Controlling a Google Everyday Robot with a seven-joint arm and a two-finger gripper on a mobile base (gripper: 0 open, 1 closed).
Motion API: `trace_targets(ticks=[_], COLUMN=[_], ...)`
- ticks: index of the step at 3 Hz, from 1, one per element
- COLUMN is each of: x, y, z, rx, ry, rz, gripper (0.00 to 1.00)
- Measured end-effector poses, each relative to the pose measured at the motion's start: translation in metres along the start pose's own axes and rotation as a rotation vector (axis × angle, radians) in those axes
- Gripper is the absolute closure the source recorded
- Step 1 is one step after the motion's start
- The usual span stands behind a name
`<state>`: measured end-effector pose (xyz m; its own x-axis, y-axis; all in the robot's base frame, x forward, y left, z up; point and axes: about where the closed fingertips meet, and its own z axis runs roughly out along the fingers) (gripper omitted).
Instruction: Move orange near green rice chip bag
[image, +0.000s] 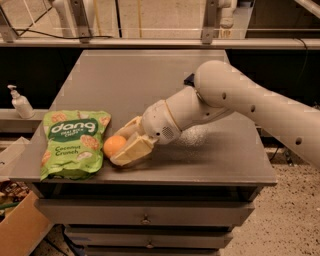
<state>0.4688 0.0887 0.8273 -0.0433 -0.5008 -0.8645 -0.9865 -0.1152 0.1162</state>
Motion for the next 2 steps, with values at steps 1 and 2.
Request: trace_targets(ticks=[1, 2], x=[0.0008, 0.0006], y=[-0.0050, -0.0085], z=[-0.0028, -0.0076], rx=[0.015, 0.035], ry=[0.014, 0.021], rz=[-0.015, -0.040], gripper=[0.24, 0.00])
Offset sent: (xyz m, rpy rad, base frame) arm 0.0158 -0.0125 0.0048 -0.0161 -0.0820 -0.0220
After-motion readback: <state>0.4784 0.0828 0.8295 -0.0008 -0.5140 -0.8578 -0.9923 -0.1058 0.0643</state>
